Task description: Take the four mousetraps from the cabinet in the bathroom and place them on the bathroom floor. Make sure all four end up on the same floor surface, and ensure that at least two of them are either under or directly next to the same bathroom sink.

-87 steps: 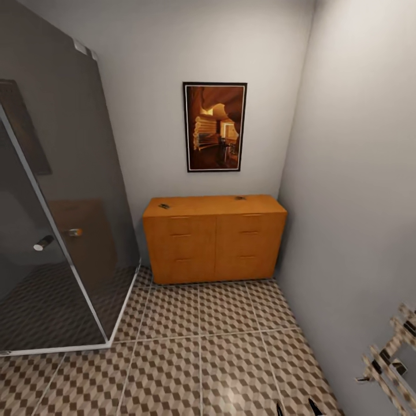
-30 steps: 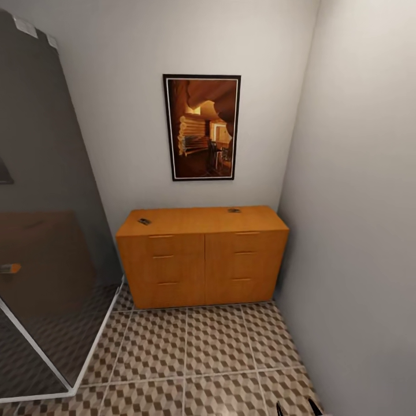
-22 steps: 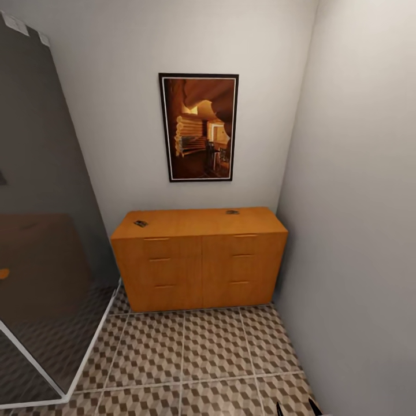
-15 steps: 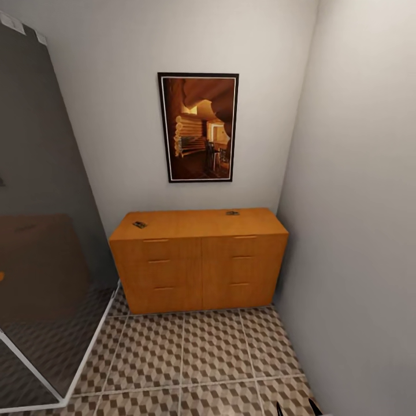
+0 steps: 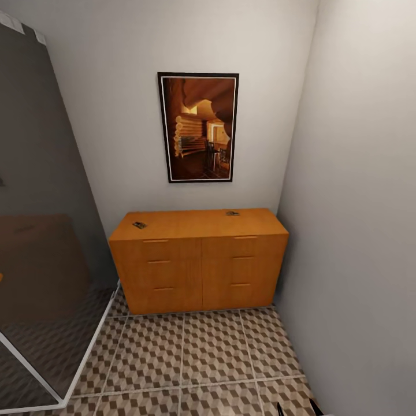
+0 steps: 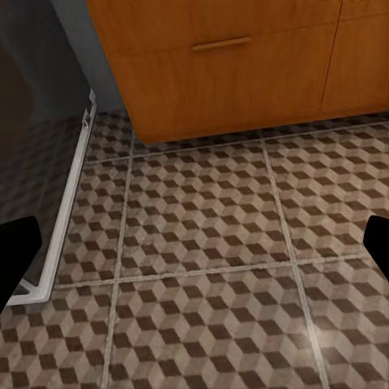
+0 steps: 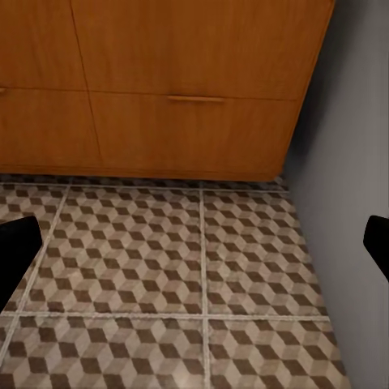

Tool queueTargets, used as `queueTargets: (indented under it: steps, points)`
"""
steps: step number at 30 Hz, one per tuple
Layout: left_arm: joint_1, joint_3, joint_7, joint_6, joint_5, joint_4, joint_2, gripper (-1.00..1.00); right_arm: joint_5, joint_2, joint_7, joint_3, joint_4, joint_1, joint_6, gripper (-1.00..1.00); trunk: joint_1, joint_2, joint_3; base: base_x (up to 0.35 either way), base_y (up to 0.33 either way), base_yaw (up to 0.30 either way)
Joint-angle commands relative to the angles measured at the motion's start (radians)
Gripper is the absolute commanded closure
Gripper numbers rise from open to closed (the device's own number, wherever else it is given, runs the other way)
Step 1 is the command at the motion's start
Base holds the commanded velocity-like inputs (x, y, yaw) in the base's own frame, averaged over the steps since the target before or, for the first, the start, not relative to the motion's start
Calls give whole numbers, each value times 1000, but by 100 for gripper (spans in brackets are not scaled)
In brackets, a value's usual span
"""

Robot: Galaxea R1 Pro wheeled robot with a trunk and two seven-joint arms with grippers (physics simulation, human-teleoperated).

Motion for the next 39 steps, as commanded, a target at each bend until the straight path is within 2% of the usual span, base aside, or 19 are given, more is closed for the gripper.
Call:
queueTargets:
  steps: [1, 18, 26, 39]
  points:
    - [-2, -9, 7, -4, 1, 3, 0, -100, -10, 0, 4, 8, 1, -1, -3, -100, 1, -2, -2, 0, 0, 0]
    - [-2, -9, 7, -4, 1, 3, 0, -100, -10, 4, 4, 8, 0, -1, -3, -100, 1, -2, -4, 7, -29, 40]
    - [-2, -9, 7, -4, 1, 3, 0, -100, -10, 4, 3, 8, 0, -1, -3, -100, 1, -2, -7, 115, -71, 201]
    - [-2, -9, 7, -4, 1, 3, 0, -100, -10, 3, 4, 8, 0, -1, -3, -100, 1, -2, -7, 121, -5, 17]
